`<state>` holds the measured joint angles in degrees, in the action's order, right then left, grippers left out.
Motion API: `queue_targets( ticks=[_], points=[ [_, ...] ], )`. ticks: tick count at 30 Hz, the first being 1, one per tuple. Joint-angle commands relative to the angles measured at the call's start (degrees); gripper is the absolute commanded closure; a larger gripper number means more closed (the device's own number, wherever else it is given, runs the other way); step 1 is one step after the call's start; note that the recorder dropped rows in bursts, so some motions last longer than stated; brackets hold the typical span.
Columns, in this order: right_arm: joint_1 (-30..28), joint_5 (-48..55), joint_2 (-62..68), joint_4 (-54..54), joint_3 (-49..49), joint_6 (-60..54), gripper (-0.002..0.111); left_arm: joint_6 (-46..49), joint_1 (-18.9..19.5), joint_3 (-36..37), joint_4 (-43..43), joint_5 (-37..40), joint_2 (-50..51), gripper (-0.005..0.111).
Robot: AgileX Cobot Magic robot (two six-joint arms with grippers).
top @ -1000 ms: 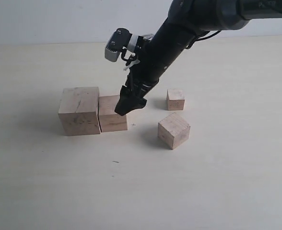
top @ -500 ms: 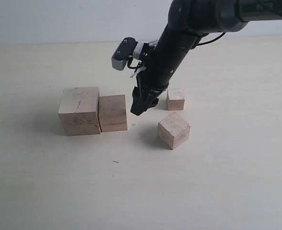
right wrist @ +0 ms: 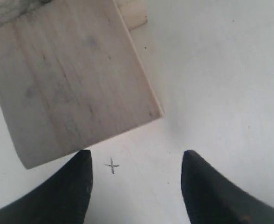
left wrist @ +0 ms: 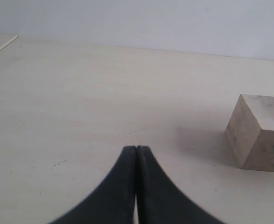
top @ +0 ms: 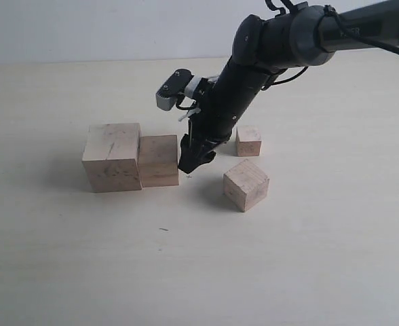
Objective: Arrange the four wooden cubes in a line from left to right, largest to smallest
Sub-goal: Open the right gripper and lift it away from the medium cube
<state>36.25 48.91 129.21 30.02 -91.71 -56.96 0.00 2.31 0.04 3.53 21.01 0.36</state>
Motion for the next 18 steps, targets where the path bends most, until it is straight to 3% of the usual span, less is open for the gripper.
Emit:
queue_targets(
  ticks=[1,10,18],
  points=[
    [0.00,0.89,-0.24,2.37,-0.04,-0.40,0.054,0.00,-0.19,-0.04,-0.12,-0.58,-0.36,0.107],
    [0.00,1.04,-0.89,-2.09,-0.04,0.53,0.054,0.00,-0.19,-0.04,-0.12,-0.58,-0.36,0.107],
    [0.00,2.95,-6.14,-7.33,-0.04,8.32,0.054,0.00,-0.19,-0.04,-0.12,-0.58,-0.36,0.107]
  ],
)
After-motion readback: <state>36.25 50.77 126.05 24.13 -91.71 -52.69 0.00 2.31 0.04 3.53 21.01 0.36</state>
